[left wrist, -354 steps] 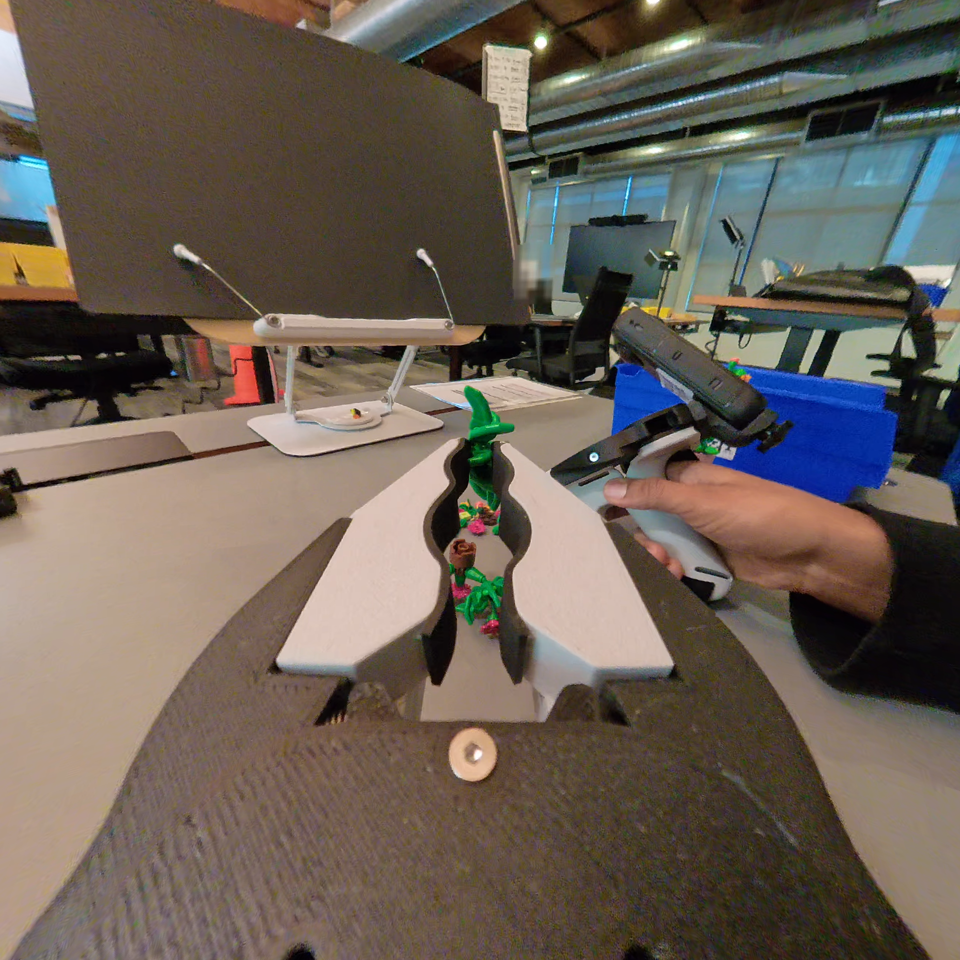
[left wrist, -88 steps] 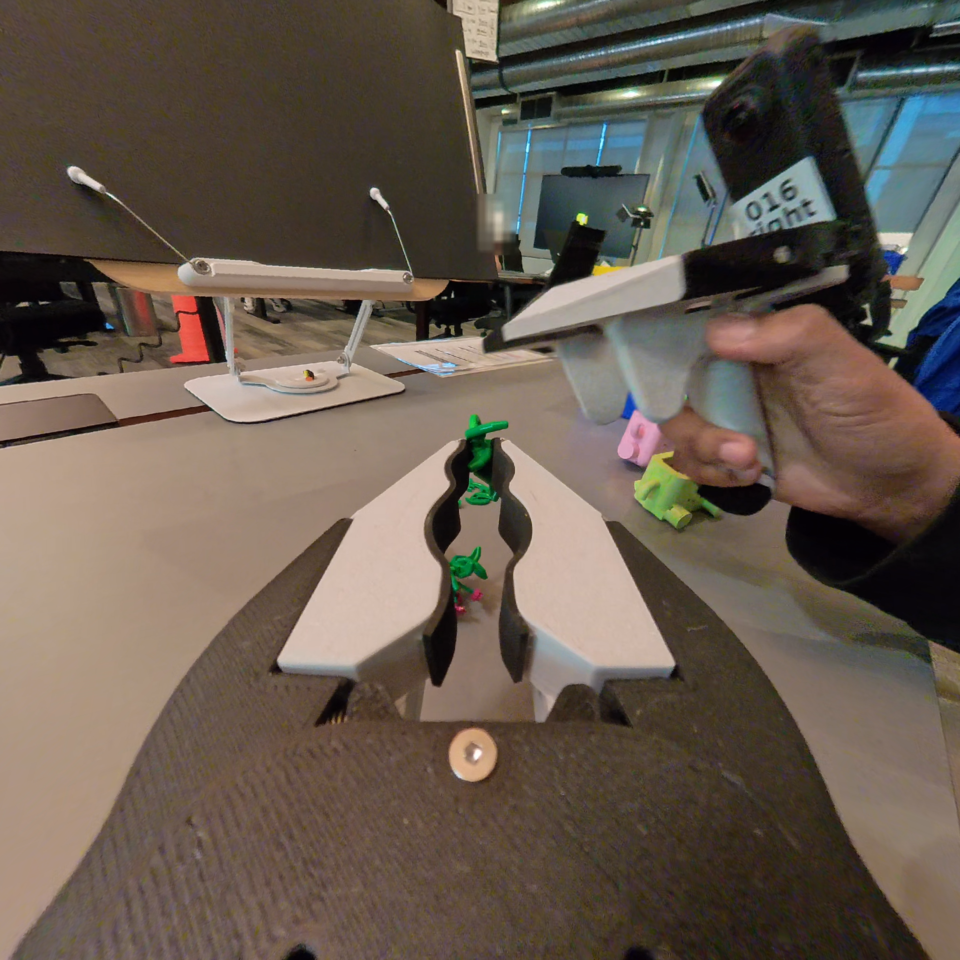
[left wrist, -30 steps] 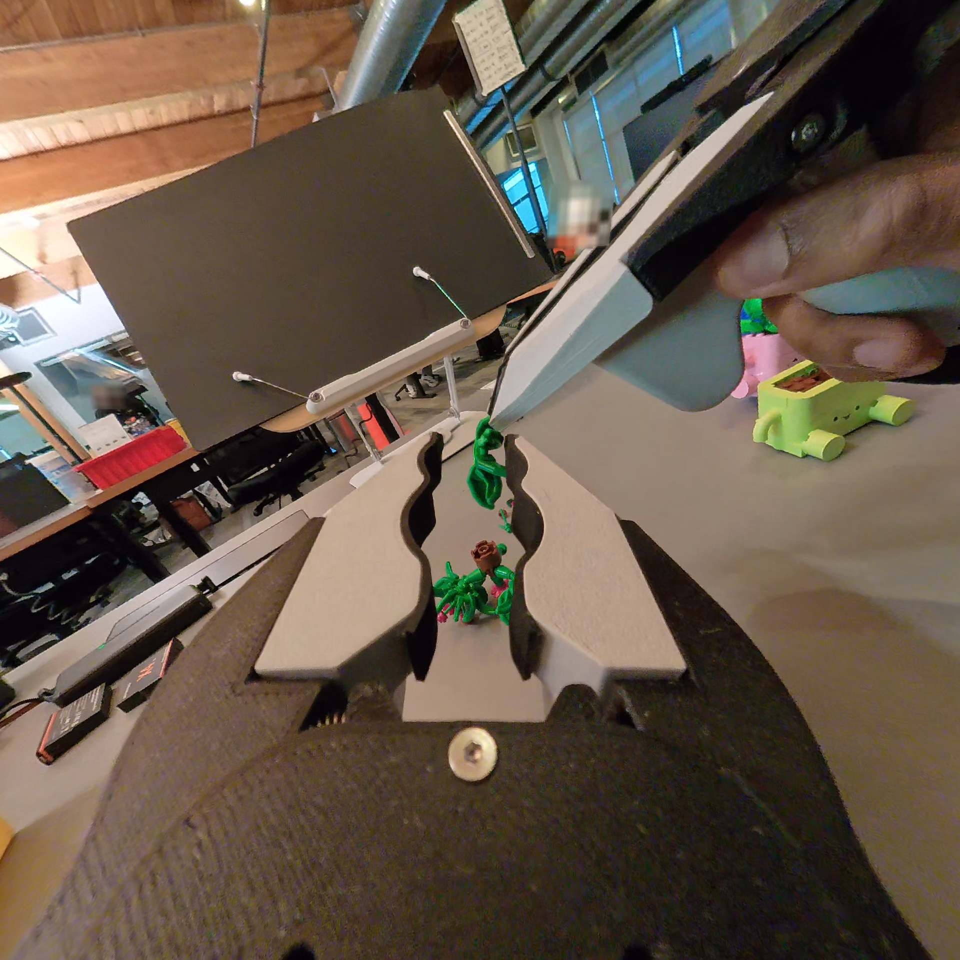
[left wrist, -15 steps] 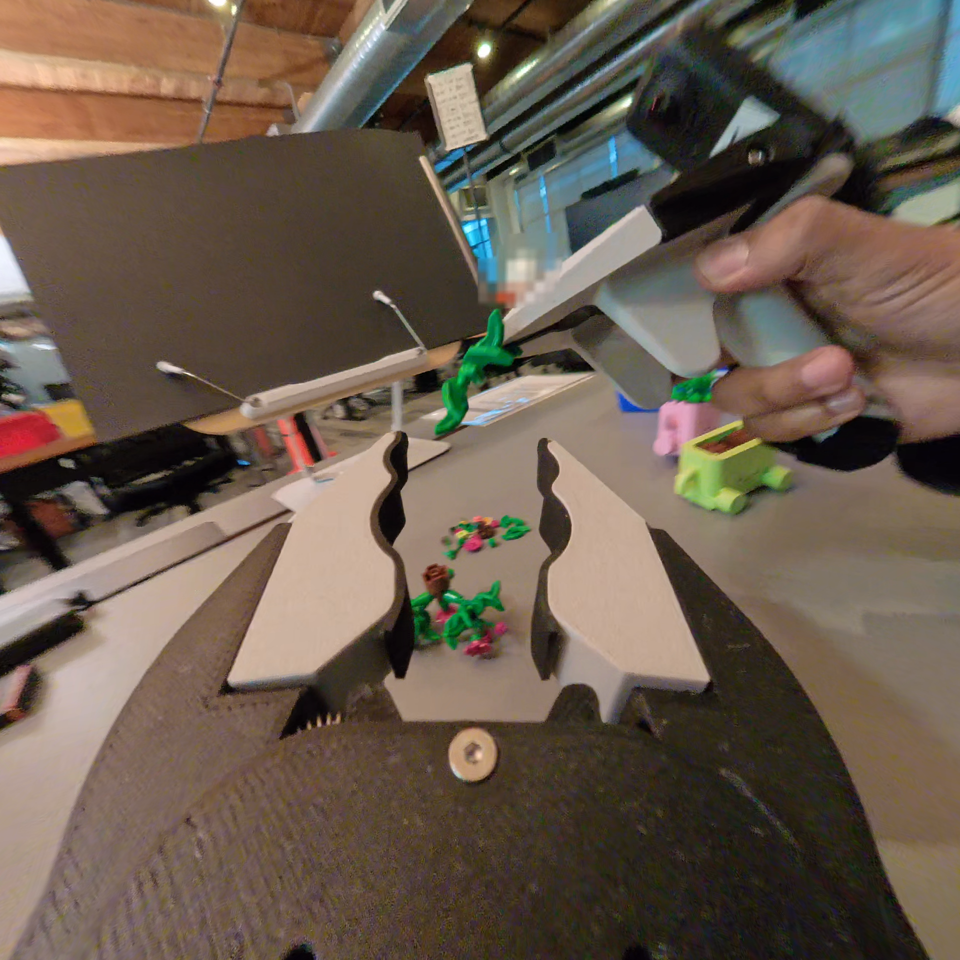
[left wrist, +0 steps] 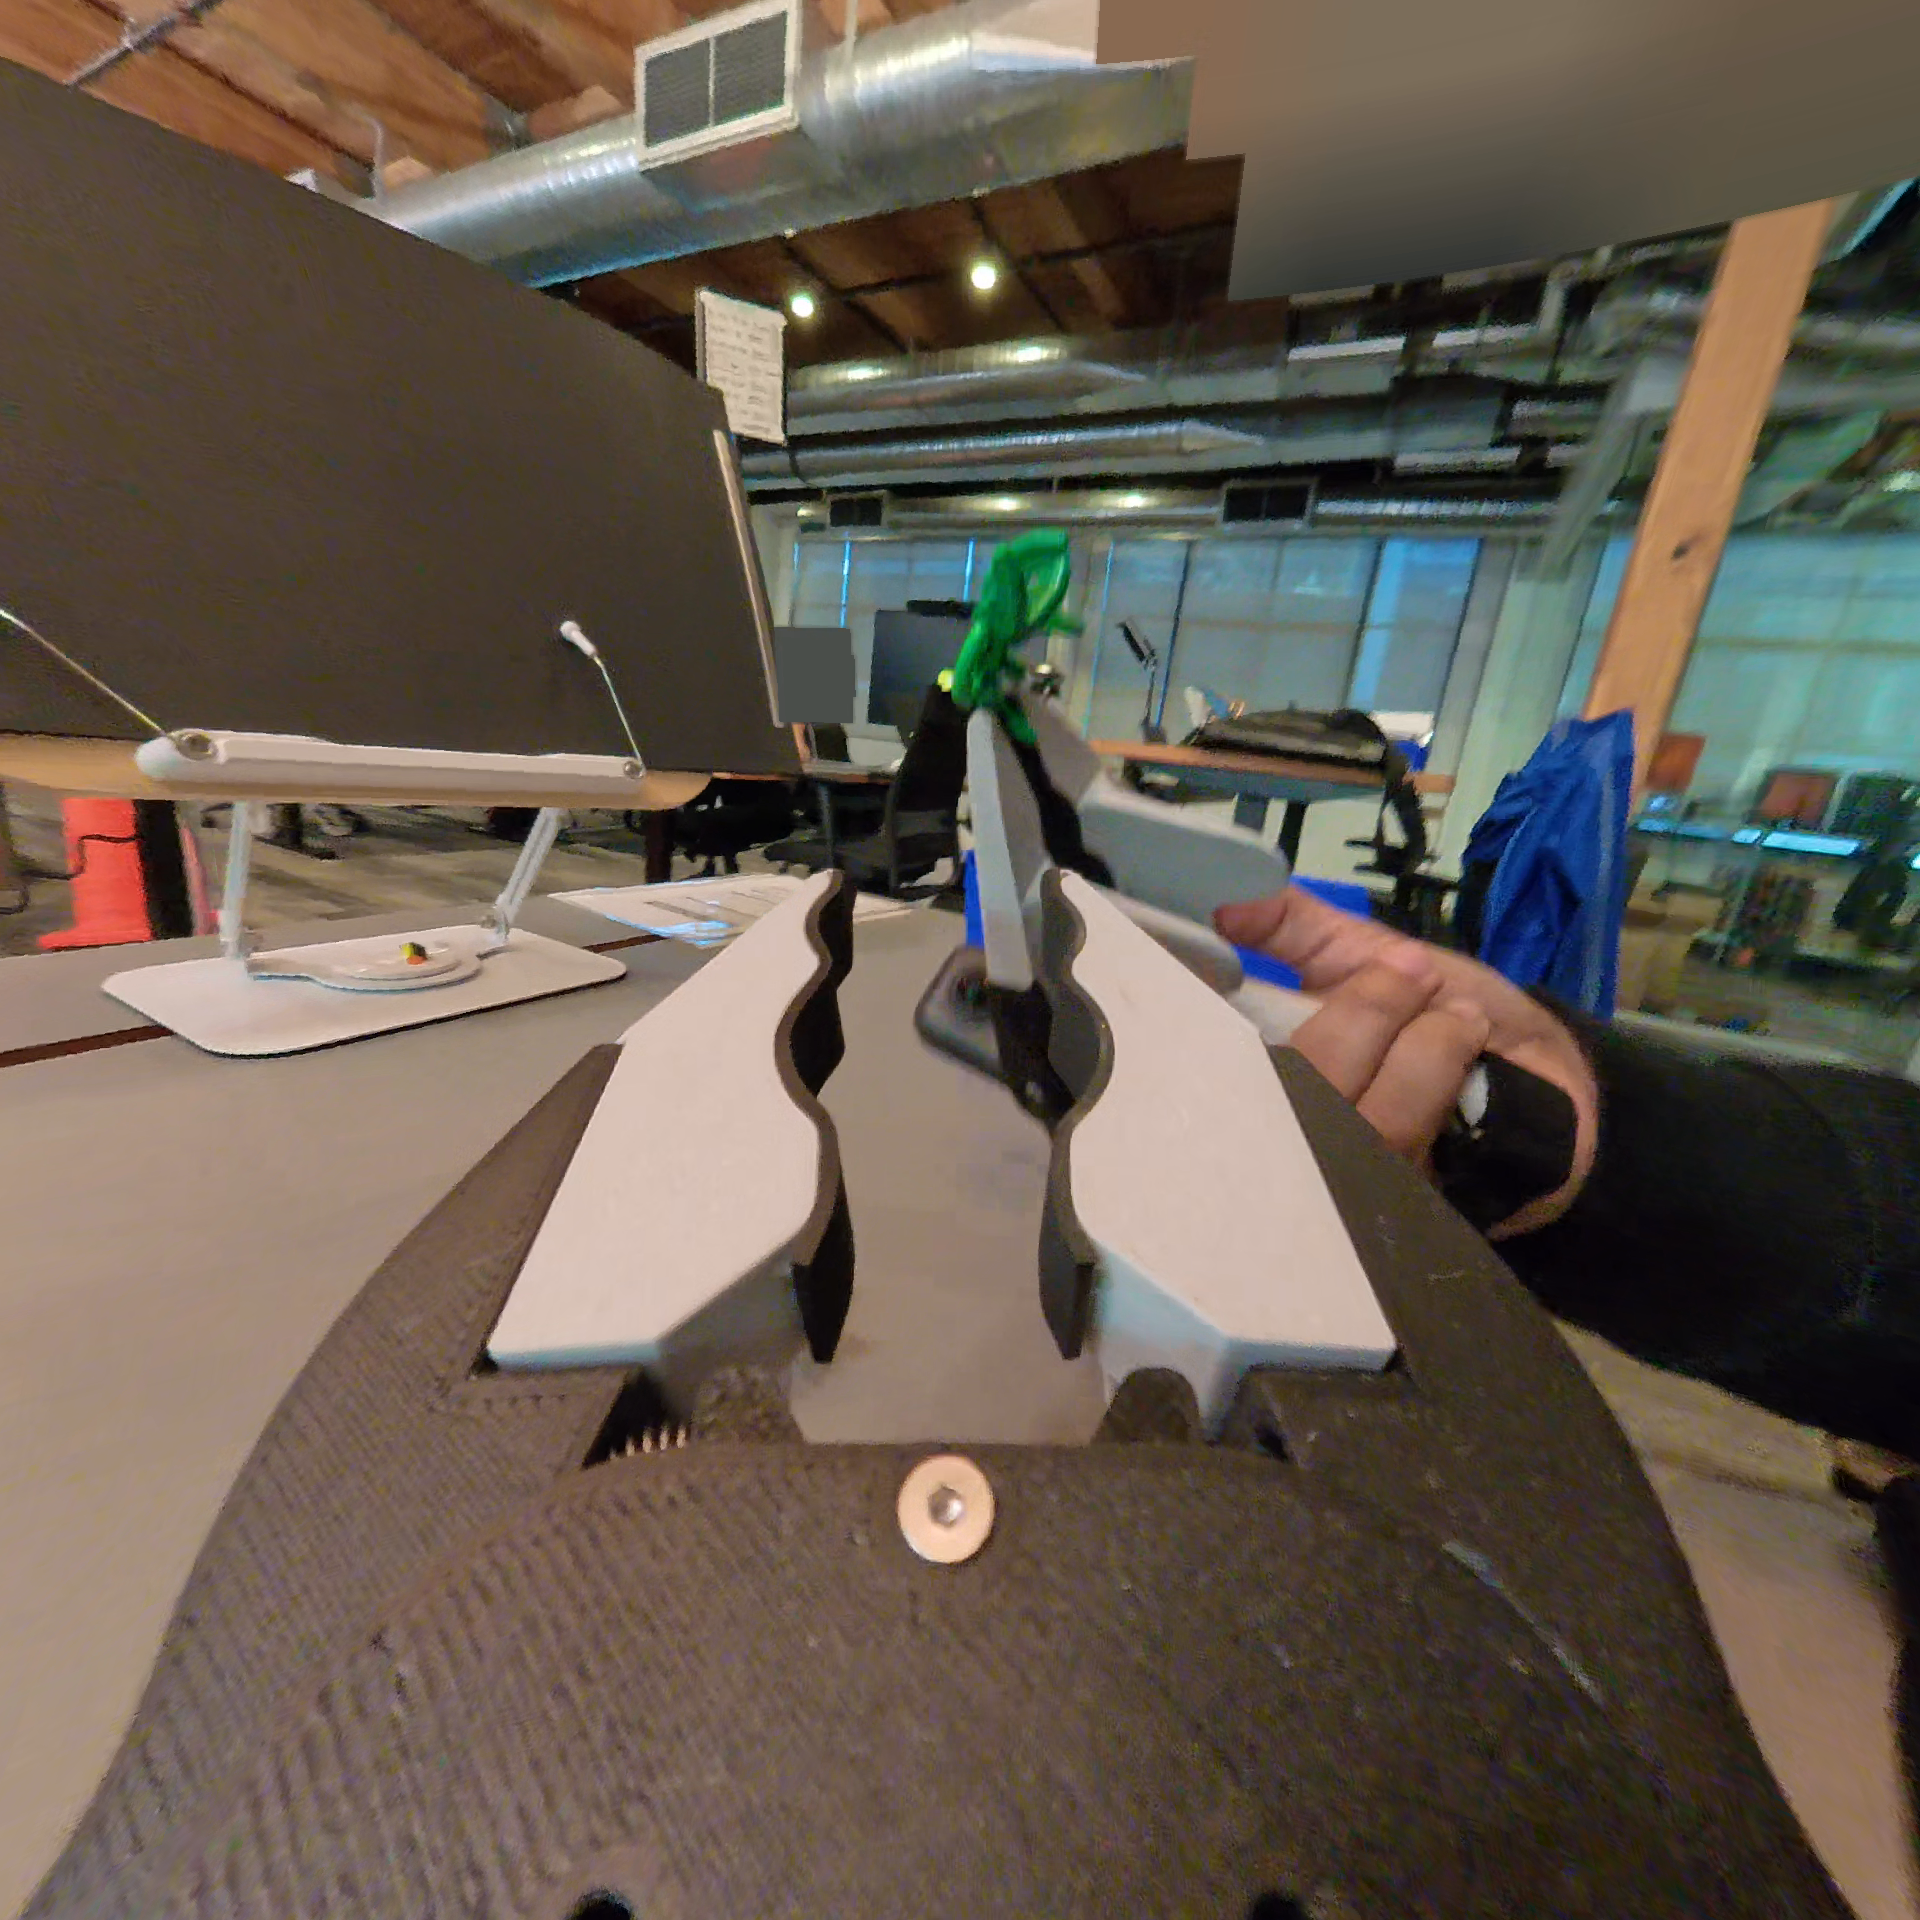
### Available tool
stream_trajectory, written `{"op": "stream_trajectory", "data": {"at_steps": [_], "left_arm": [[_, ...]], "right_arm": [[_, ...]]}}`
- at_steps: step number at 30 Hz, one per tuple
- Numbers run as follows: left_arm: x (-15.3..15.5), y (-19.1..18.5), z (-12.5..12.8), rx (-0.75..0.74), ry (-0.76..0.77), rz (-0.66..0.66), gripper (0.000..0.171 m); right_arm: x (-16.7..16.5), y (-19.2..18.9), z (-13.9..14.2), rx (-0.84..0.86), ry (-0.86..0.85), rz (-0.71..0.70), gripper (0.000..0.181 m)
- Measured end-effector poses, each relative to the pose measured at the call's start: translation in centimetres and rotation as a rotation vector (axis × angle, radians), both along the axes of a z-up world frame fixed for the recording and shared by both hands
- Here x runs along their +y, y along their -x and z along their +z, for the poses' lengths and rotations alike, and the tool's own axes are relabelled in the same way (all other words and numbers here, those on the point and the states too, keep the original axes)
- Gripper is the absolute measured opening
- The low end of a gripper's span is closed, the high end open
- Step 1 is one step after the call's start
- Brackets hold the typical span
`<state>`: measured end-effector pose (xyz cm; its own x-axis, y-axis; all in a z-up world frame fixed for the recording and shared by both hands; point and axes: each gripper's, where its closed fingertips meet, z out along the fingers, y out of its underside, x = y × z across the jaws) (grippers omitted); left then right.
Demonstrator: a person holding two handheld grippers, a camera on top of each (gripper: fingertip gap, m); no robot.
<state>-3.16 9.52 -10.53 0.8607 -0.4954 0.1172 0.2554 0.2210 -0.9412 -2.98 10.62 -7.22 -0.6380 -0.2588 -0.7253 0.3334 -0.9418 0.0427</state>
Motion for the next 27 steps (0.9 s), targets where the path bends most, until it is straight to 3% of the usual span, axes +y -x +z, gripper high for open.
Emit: {"op": "stream_trajectory", "data": {"at_steps": [1, 6, 9, 11, 16, 19, 22, 27], "left_arm": [[-0.1, 0.3, 0.3, -0.034, -0.004, -0.012, 0.034], [-0.7, 1.2, 1.3, -0.136, -0.020, -0.064, 0.031], [-0.8, 1.3, 1.3, -0.124, -0.022, -0.069, 0.010], [-0.9, 1.2, 1.3, -0.113, -0.023, -0.068, 0.006], [-0.5, 1.2, 0.9, -0.129, 0.007, -0.077, 0.005], [-0.3, 2.3, 1.1, -0.245, 0.027, -0.075, 0.004], [0.2, 3.3, 0.7, -0.361, 0.071, -0.104, 0.005], [0.8, 2.7, -0.2, -0.511, 0.186, -0.288, 0.004]], "right_arm": [[-0.1, 0.4, -0.5, -0.009, 0.051, 0.021, 0.001], [-1.5, 1.9, -2.3, -0.061, 0.161, 0.113, 0.000], [-2.1, 2.4, -2.8, -0.092, 0.154, 0.140, 0.000], [-2.1, 2.4, -2.9, -0.095, 0.163, 0.145, 0.000], [-1.7, 2.1, -3.1, -0.103, 0.144, 0.123, 0.002], [-0.7, 1.6, -3.1, -0.103, 0.068, 0.031, 0.012], [0.2, 1.2, -3.0, -0.159, -0.181, -0.154, 0.019], [0.3, 1.2, -3.5, -0.403, -1.191, -0.595, 0.028]]}}
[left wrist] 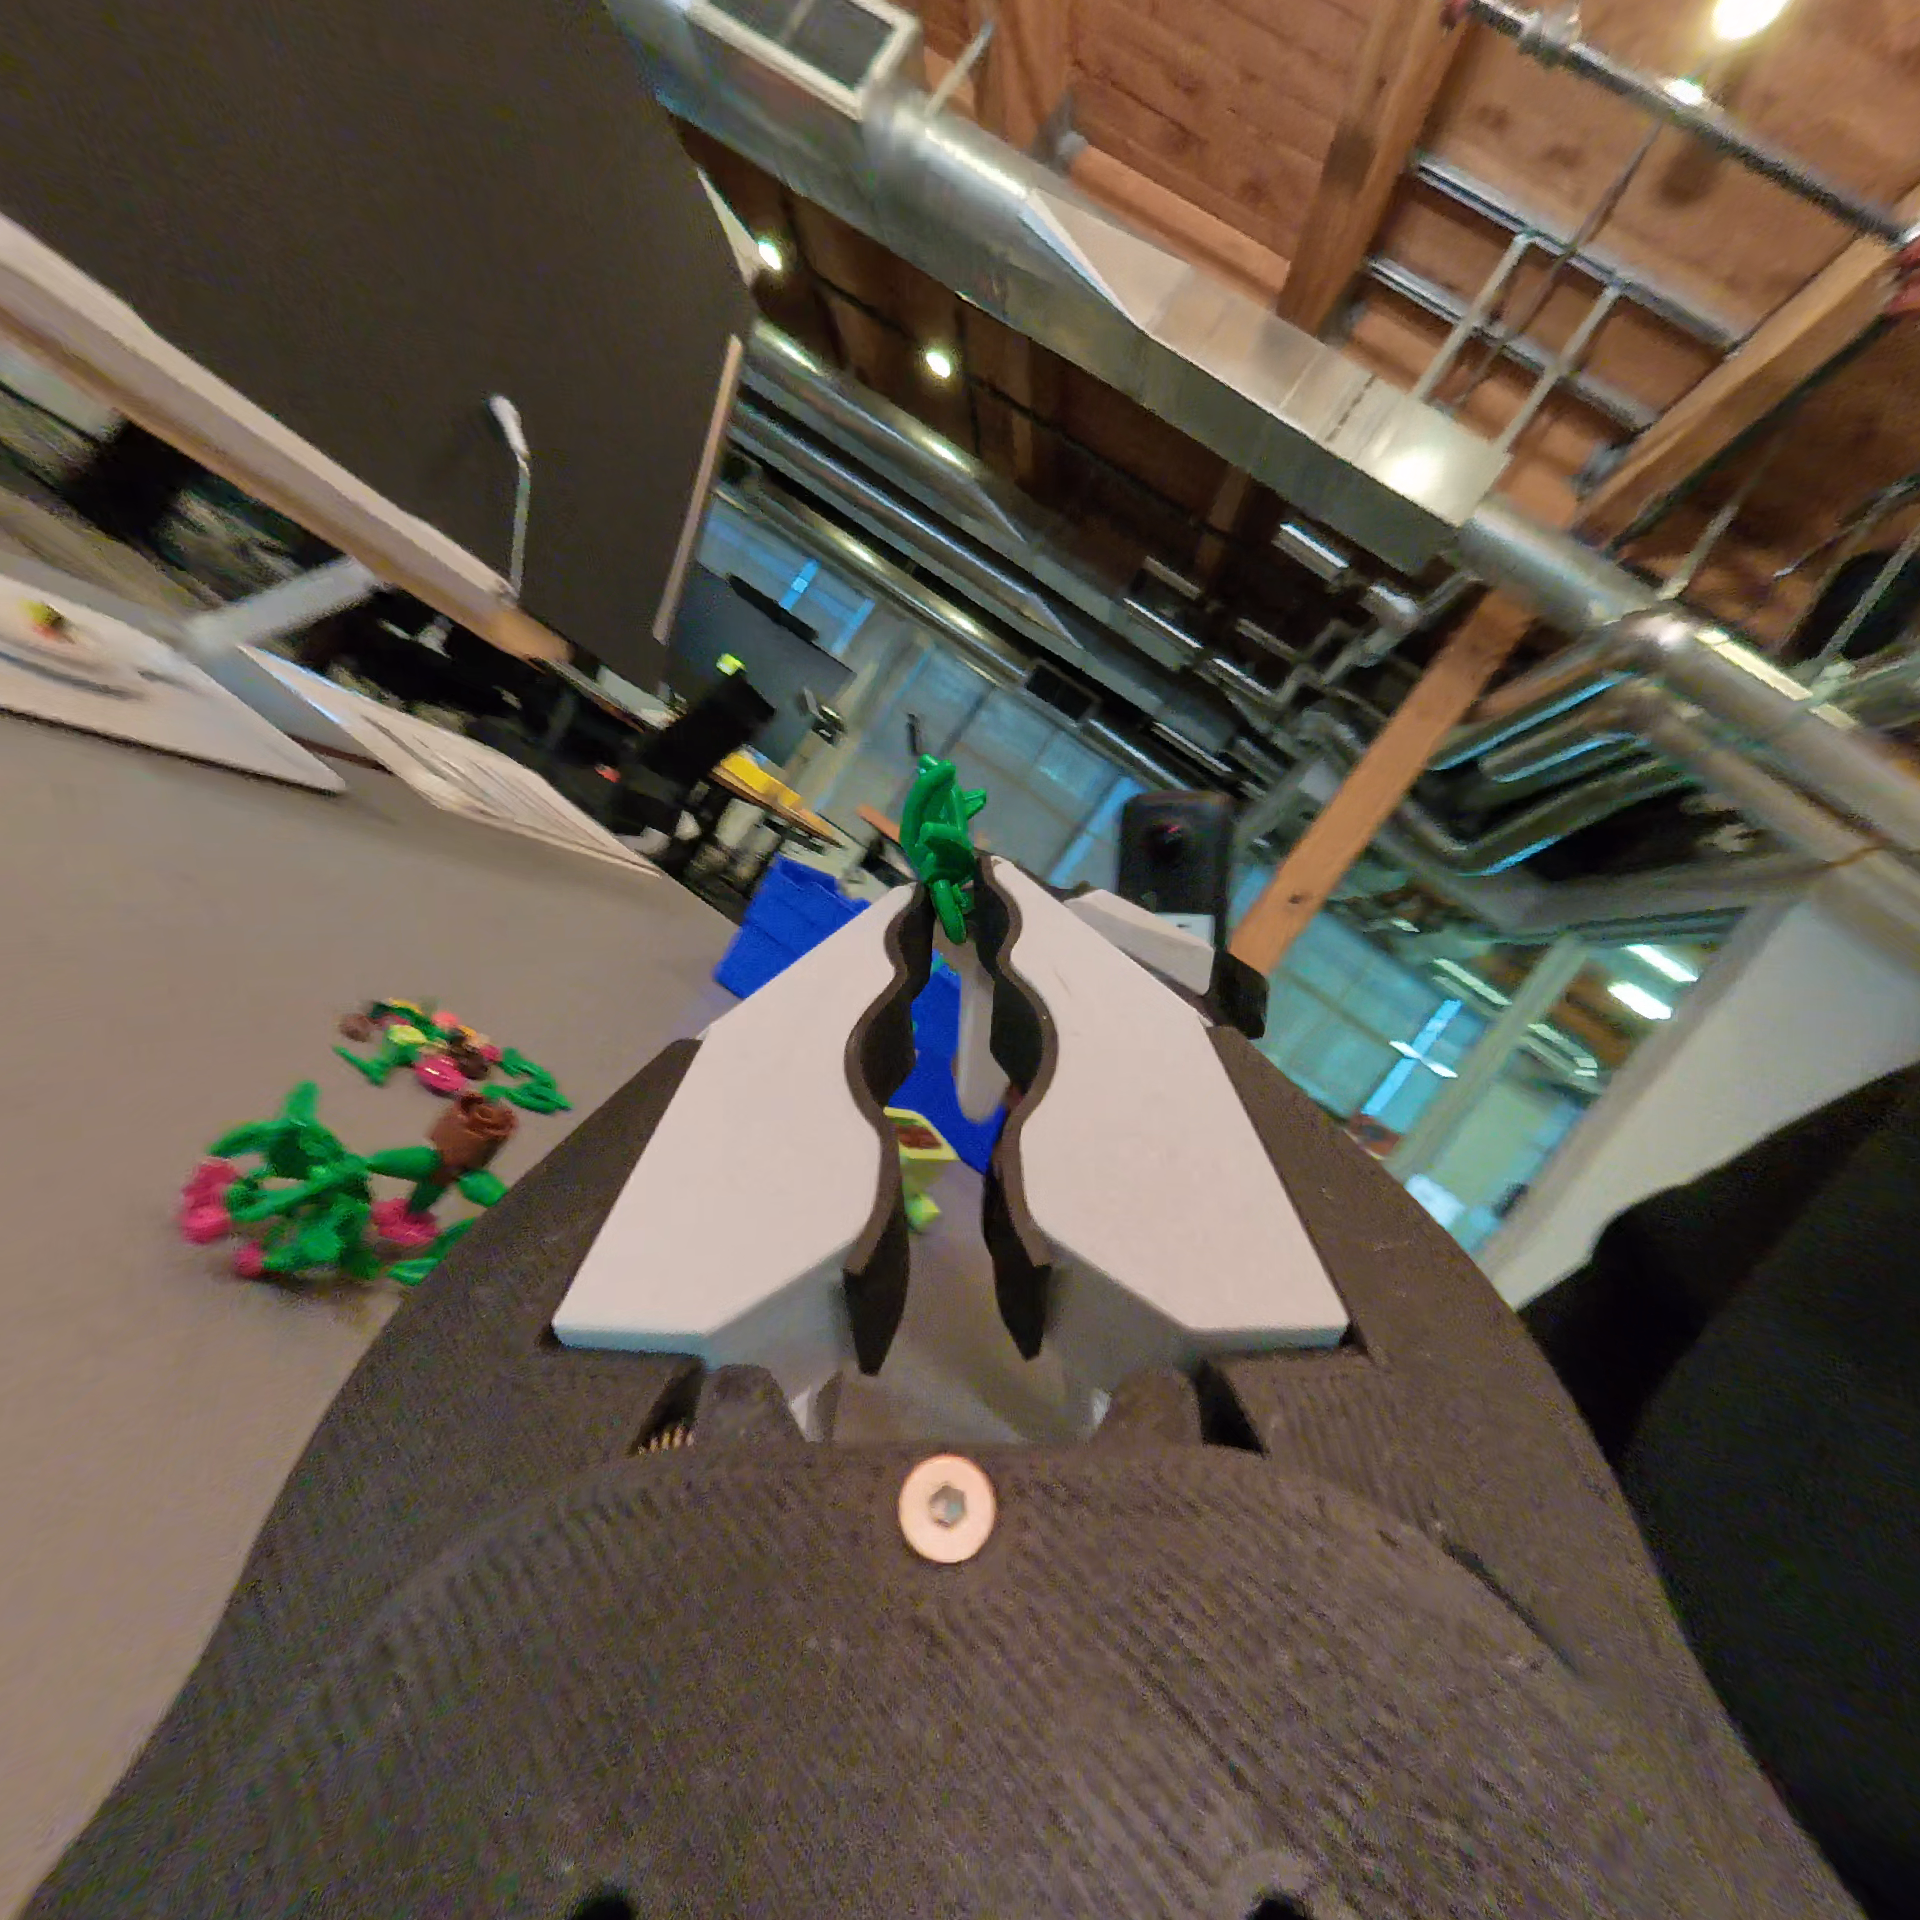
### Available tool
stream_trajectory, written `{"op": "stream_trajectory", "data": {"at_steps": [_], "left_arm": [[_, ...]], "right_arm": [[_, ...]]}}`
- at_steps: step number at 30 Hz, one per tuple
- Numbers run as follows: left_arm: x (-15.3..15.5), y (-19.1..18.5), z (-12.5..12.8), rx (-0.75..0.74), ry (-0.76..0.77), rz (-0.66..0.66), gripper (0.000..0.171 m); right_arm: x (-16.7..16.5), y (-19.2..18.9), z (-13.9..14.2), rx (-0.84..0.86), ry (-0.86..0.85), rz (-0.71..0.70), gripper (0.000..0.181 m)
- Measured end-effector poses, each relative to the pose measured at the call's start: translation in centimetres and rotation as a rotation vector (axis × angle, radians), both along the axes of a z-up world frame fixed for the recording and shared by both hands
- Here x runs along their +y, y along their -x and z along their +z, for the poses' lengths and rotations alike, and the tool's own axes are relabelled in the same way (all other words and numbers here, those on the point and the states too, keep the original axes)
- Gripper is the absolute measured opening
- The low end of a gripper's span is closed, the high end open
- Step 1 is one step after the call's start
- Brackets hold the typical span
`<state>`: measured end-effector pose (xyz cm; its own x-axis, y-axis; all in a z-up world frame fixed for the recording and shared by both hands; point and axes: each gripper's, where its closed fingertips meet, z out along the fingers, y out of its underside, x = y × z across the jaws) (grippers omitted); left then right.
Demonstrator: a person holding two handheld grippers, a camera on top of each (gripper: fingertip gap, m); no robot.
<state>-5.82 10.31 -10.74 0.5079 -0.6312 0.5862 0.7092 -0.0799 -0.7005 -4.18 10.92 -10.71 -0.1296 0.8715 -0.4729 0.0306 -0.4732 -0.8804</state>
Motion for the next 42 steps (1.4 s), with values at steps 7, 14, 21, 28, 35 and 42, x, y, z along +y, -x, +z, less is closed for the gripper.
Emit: {"op": "stream_trajectory", "data": {"at_steps": [7, 14, 21, 28, 35, 42], "left_arm": [[0.0, -1.7, -0.4, -0.076, 0.052, -0.175, 0.004], [-0.2, -3.1, -0.7, -0.057, 0.067, -0.248, 0.004], [0.1, -2.5, -0.7, -0.129, 0.076, -0.229, 0.007], [0.5, -1.4, -0.6, -0.244, 0.085, -0.186, 0.003], [0.6, -1.6, -0.6, -0.310, 0.097, -0.221, 0.002], [0.6, -1.5, -0.4, -0.308, 0.085, -0.183, 0.000]], "right_arm": [[-0.8, -0.9, 0.1, -0.115, -0.720, -0.187, 0.024], [-1.3, -0.8, -0.5, -0.152, -0.889, -0.206, 0.012], [-1.4, -0.7, -0.5, -0.169, -1.022, -0.288, 0.001], [-0.9, -0.6, -0.3, -0.177, -1.028, -0.345, 0.001], [-0.9, -0.4, -0.3, -0.181, -1.106, -0.389, 0.001], [-1.3, -0.2, -0.6, -0.180, -1.128, -0.388, 0.001]]}}
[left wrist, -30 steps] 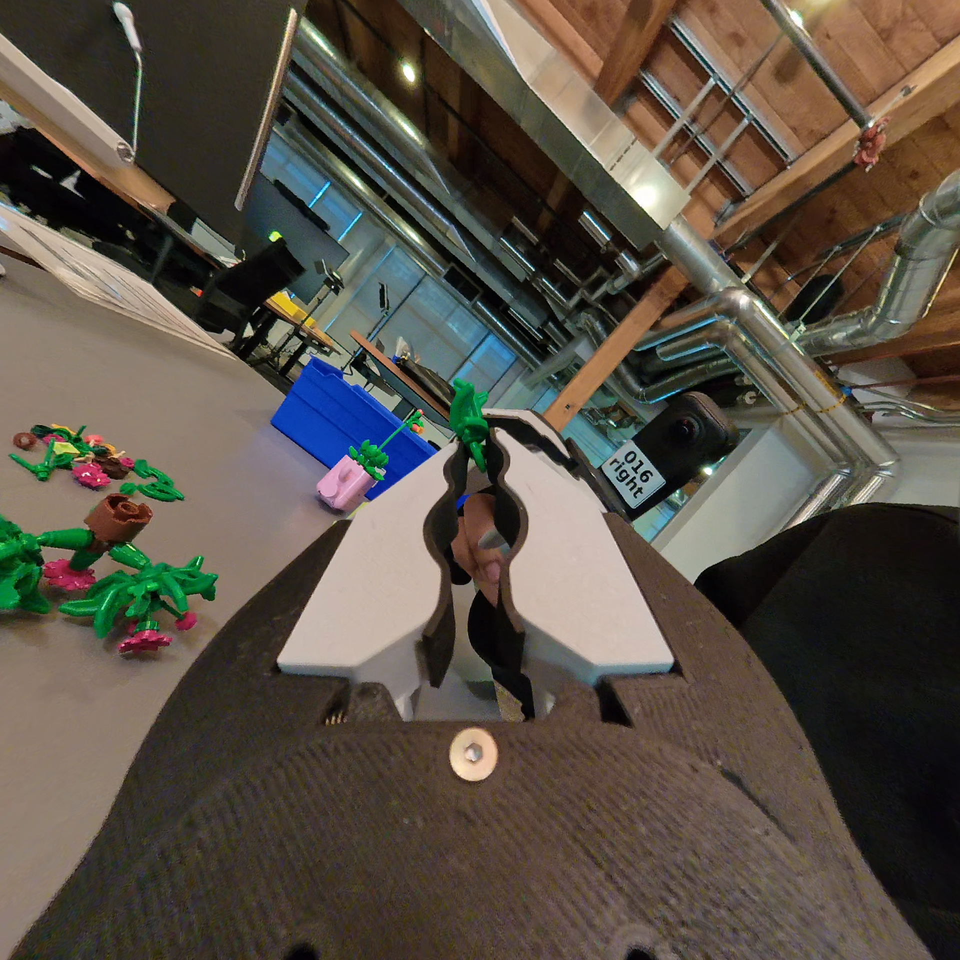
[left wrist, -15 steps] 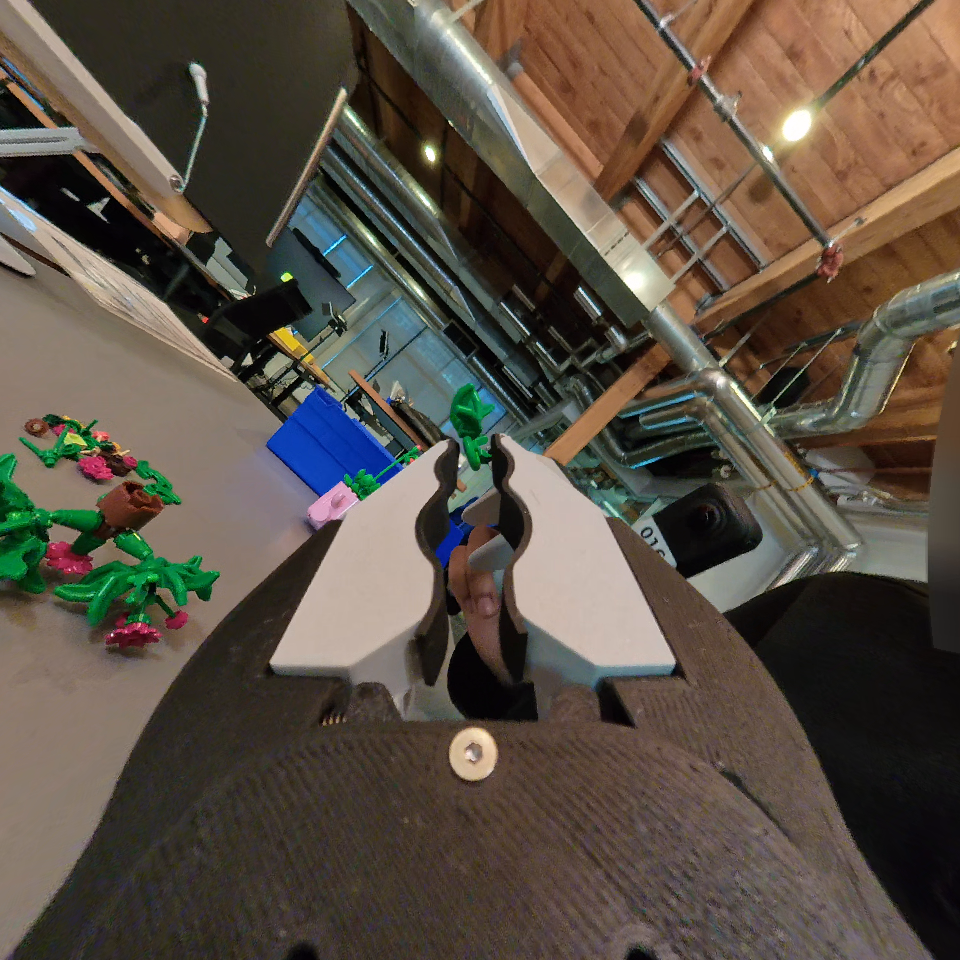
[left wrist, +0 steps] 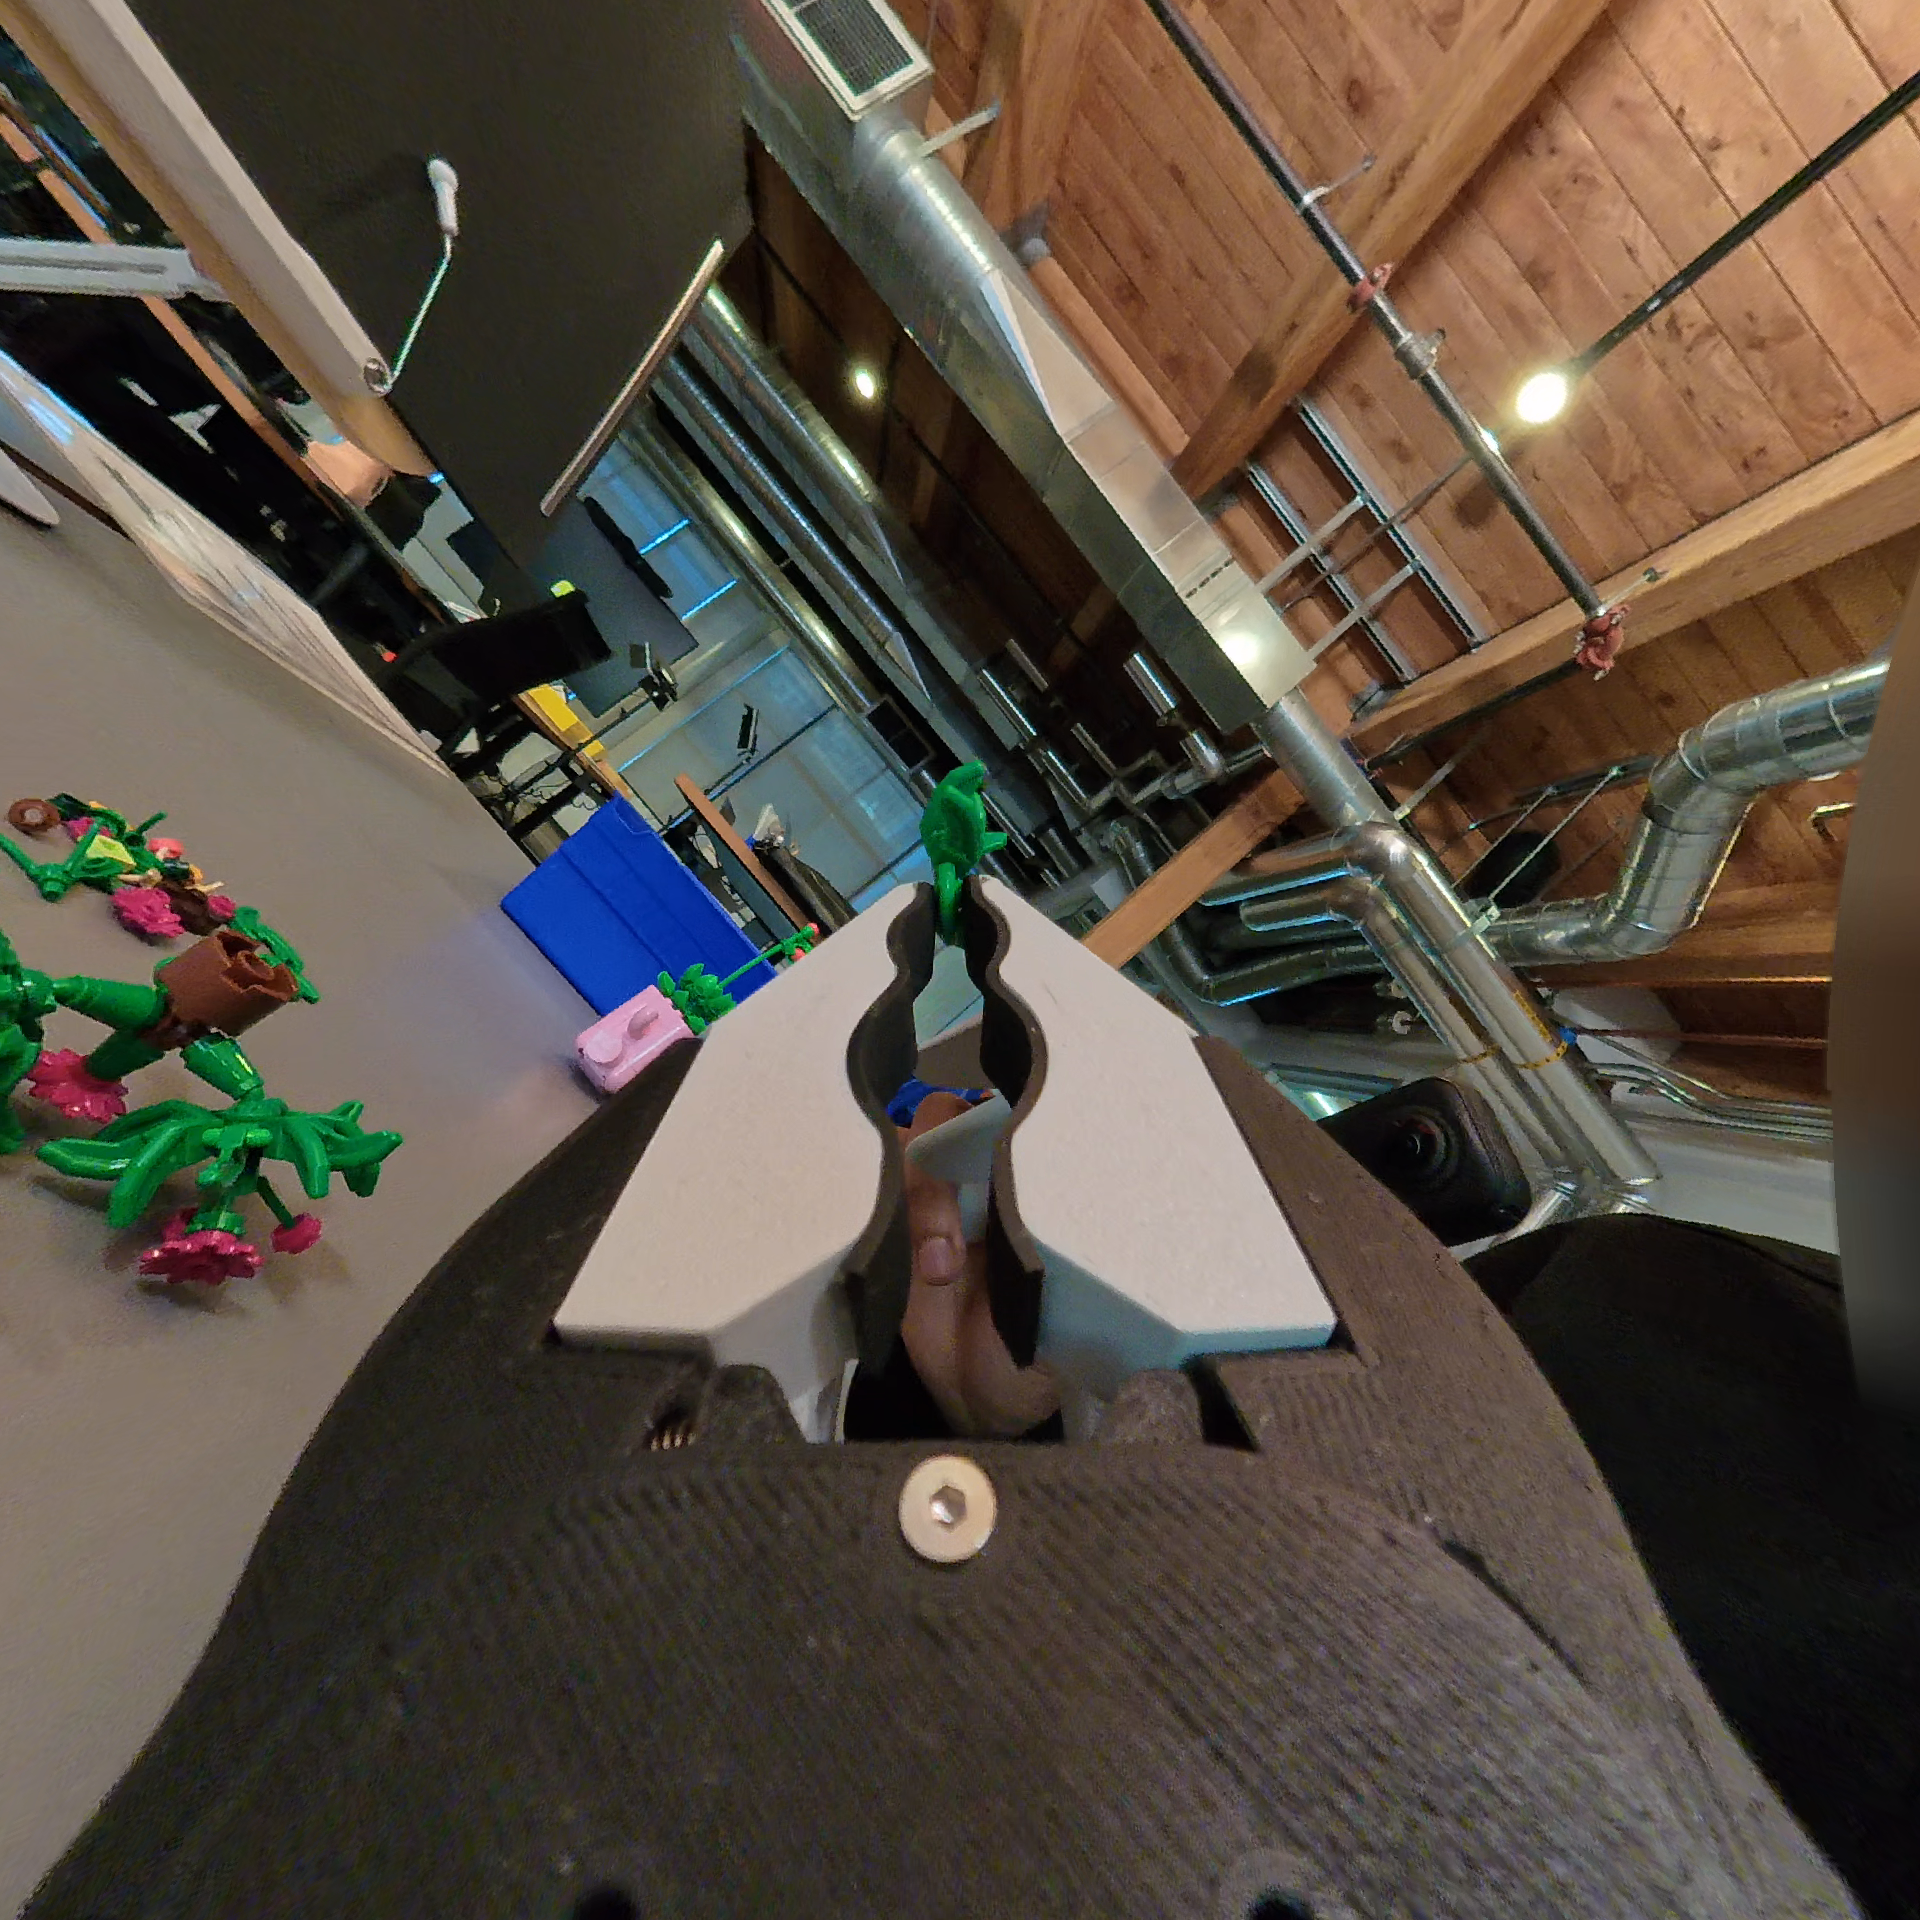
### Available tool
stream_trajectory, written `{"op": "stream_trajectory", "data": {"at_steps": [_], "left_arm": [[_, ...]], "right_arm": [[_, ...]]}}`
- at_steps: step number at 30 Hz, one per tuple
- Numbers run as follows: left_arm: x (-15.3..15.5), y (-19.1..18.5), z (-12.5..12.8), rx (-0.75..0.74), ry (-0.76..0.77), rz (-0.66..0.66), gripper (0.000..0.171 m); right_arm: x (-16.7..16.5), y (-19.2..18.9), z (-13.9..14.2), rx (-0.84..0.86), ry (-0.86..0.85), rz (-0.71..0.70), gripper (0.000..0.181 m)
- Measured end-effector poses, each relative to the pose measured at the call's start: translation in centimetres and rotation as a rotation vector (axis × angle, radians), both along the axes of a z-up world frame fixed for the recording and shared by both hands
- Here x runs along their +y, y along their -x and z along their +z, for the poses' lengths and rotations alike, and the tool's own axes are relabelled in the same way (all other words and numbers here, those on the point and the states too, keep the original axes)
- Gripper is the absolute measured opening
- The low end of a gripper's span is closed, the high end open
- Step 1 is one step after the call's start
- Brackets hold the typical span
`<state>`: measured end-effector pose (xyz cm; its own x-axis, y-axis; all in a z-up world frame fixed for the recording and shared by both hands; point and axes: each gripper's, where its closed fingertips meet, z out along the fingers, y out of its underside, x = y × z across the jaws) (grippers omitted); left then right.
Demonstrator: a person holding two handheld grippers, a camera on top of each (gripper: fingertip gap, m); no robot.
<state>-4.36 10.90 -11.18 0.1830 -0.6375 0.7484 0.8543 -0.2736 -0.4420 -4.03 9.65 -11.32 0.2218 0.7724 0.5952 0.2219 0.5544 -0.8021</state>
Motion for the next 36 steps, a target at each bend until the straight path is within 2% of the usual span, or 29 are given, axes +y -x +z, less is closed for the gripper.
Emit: {"op": "stream_trajectory", "data": {"at_steps": [18, 25, 32, 36], "left_arm": [[0.1, -0.3, -0.1, 0.010, 0.016, 0.015, 0.000], [0.6, 0.2, -0.3, 0.077, 0.069, 0.087, 0.000], [0.4, 1.0, 0.3, 0.254, 0.103, 0.207, 0.000], [0.5, 1.6, 0.2, 0.298, 0.125, 0.253, 0.000]], "right_arm": [[0.2, 0.1, -0.4, -0.020, 0.007, 0.006, 0.001], [0.6, 0.2, -0.7, -0.080, 0.230, -0.017, 0.000], [0.3, 0.8, -0.3, -0.039, 0.345, 0.017, 0.001], [0.3, 1.2, -0.4, -0.032, 0.386, 0.018, 0.001]]}}
